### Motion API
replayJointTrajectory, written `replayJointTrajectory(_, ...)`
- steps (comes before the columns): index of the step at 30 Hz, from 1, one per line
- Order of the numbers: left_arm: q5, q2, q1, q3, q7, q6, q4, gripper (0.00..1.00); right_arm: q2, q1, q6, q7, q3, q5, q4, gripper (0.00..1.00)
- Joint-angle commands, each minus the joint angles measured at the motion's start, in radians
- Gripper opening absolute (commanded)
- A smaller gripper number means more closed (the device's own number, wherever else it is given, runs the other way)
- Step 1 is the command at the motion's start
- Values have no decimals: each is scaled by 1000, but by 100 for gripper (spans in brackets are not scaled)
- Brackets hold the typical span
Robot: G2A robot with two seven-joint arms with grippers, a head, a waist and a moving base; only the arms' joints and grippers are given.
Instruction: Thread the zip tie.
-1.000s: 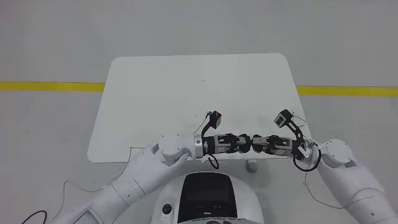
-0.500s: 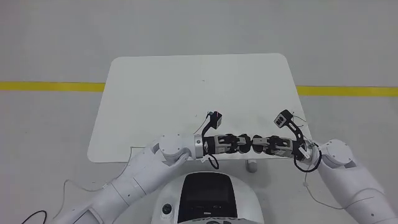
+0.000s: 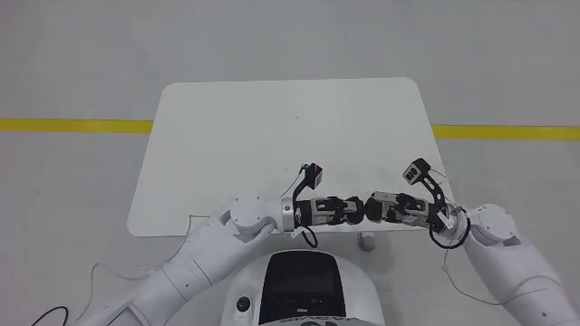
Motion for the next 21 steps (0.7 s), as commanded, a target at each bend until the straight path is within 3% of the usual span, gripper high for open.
replayJointTrajectory(1,4,2,3,-3,0,-5,-3,0,-2,-5,-2,-27,8,15,2,100)
replayJointTrajectory(4,25,6,5,-5,-13,-20,-7,0,-6,-14,5,-94,18,34,7,100)
replayJointTrajectory(7,56,9,5,-6,-28,-62,-12,0,-10,-18,15,-151,15,25,2,100)
replayJointTrajectory(9,177,15,-13,0,-30,-98,-27,0,-14,-17,24,-167,10,30,-1,100)
replayJointTrajectory(17,177,15,-13,0,-30,-98,-27,0,-14,-17,26,-171,9,31,-1,100)
replayJointTrajectory(19,273,17,-23,6,9,-95,-28,0,-14,-17,26,-171,9,31,-1,100)
replayJointTrajectory(21,332,19,-21,7,44,-126,-27,0,-14,-17,26,-171,9,31,-1,100)
